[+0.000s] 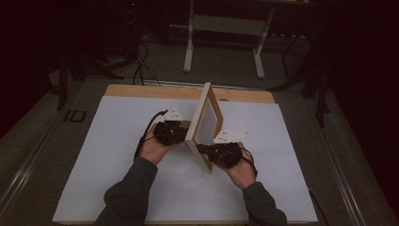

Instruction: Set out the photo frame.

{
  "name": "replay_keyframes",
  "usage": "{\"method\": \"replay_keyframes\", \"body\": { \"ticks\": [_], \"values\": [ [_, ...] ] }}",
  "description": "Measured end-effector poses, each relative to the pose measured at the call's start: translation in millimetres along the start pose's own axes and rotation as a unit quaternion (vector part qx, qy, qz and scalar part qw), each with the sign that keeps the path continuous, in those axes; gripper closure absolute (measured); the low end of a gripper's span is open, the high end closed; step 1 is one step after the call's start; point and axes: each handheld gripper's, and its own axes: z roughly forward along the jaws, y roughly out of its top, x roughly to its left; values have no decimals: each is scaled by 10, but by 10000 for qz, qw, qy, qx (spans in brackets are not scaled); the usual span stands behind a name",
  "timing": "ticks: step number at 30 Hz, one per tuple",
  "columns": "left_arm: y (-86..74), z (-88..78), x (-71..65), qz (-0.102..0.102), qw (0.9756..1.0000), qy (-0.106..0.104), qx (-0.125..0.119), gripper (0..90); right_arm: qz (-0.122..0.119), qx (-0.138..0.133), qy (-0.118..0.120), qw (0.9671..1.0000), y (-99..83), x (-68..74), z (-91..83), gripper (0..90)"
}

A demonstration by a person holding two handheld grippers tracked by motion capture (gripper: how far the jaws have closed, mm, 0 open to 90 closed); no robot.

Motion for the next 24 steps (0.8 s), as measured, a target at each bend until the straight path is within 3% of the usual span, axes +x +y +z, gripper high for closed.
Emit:
{"method": "replay_keyframes", "body": {
  "ticks": [10,17,24],
  "values": [
    [-15,-4,31,-141,9999,-66,6,897,-12,-3,24,10000,5,10,14,900],
    [-8,-74,33,-227,9997,97,-34,809,-18,73,4,10000,-27,-9,14,877],
    [-5,-173,109,-521,9983,231,-145,707,59,114,-66,9999,-68,-57,-33,830]
  ]
}}
